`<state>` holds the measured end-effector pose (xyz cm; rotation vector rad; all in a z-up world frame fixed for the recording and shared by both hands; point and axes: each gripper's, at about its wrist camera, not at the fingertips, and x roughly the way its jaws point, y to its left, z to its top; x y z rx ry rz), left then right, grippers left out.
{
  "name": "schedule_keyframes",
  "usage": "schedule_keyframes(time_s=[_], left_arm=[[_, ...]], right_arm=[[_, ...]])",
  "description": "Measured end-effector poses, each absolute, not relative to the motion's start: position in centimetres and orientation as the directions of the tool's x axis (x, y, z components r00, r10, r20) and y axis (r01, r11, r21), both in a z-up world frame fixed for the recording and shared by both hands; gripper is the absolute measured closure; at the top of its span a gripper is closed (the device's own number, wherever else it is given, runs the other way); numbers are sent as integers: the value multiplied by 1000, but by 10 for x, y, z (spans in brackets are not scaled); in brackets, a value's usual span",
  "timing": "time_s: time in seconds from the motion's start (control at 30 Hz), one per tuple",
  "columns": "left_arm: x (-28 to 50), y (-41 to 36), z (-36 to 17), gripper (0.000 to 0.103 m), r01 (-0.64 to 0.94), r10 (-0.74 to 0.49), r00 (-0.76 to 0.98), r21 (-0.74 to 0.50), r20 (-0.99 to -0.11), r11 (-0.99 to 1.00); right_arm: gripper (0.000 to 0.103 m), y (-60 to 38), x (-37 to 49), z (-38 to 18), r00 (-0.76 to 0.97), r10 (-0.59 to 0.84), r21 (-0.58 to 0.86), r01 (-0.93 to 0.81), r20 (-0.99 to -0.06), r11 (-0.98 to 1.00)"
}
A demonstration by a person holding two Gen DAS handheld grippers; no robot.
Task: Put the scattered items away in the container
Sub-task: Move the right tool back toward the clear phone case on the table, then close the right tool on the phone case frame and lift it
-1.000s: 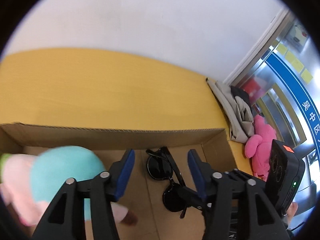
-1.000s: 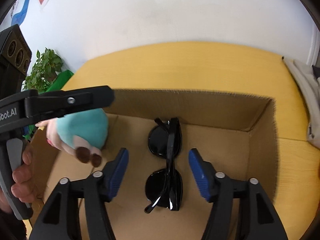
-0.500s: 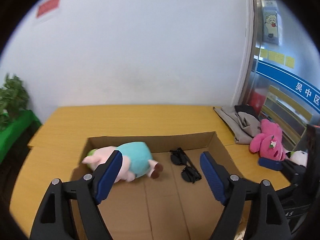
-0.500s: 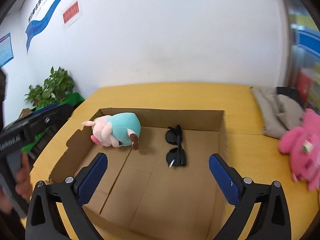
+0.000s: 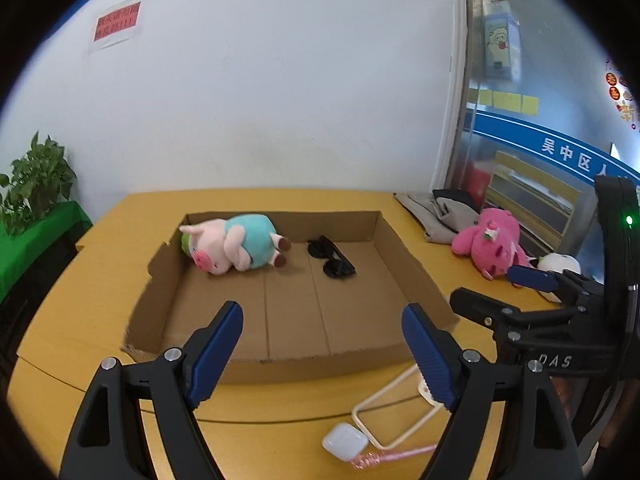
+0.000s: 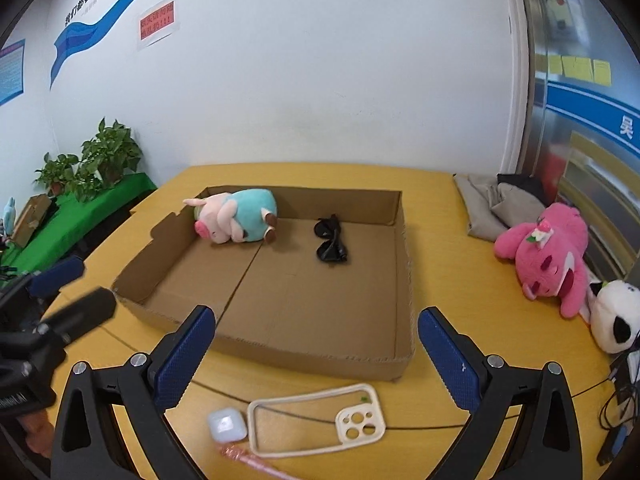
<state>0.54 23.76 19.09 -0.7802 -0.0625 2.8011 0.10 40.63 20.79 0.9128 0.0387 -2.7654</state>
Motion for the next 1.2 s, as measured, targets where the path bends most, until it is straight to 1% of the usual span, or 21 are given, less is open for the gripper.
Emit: schedule_keyframes(time_s=[0.17, 0.27, 0.43, 0.57, 0.73, 0.9, 0.93, 1.0, 1.03, 1.1, 1.13, 1.17, 1.2], left_arm=[[6, 244, 167, 21, -205, 245, -787, -134, -566, -969], [4, 251, 150, 21, -214, 253, -755, -138, -605, -967], [-5, 259, 118, 21, -200, 271, -688, -183, -674, -963], [-12, 263, 98, 22, -190, 291, -641, -221, -710, -957], [-22, 262, 73, 23, -176, 321, -568, -269, -758, -947], [-34, 268, 56, 25, -190, 354, -511, -298, -783, -935], [-35, 269, 54, 27, -195, 358, -504, -299, -786, -934], [-38, 274, 48, 37, -211, 373, -479, -309, -795, -928], [-39, 277, 45, 39, -219, 377, -467, -308, -800, -926], [-41, 282, 38, 47, -225, 367, -447, -294, -816, -929], [-43, 284, 35, 51, -223, 361, -436, -290, -824, -931], [-44, 286, 30, 61, -219, 359, -419, -292, -834, -931], [-44, 287, 28, 69, -219, 359, -412, -291, -838, -931]], right_arm=[[0, 417, 10, 191, -760, -193, 59, 201, -620, -978], [0, 420, 15, 180, -754, -168, 35, 190, -635, -981], [0, 423, 16, 159, -739, -147, -4, 198, -658, -980], [0, 440, 10, 135, -702, -159, 27, 196, -695, -980], [5, 470, -4, 87, -609, -187, 98, 176, -771, -979], [15, 471, -14, 53, -535, -207, 114, 203, -819, -973], [16, 469, -16, 47, -521, -213, 118, 210, -826, -970], [24, 465, -19, 40, -506, -224, 119, 232, -833, -965], [27, 462, -21, 38, -503, -218, 108, 239, -836, -965], [35, 458, -23, 35, -517, -181, 62, 238, -837, -969], [36, 457, -24, 34, -521, -169, 48, 238, -836, -970], [41, 457, -25, 34, -521, -164, 43, 236, -838, -971], [51, 456, -25, 35, -520, -165, 44, 237, -838, -970]])
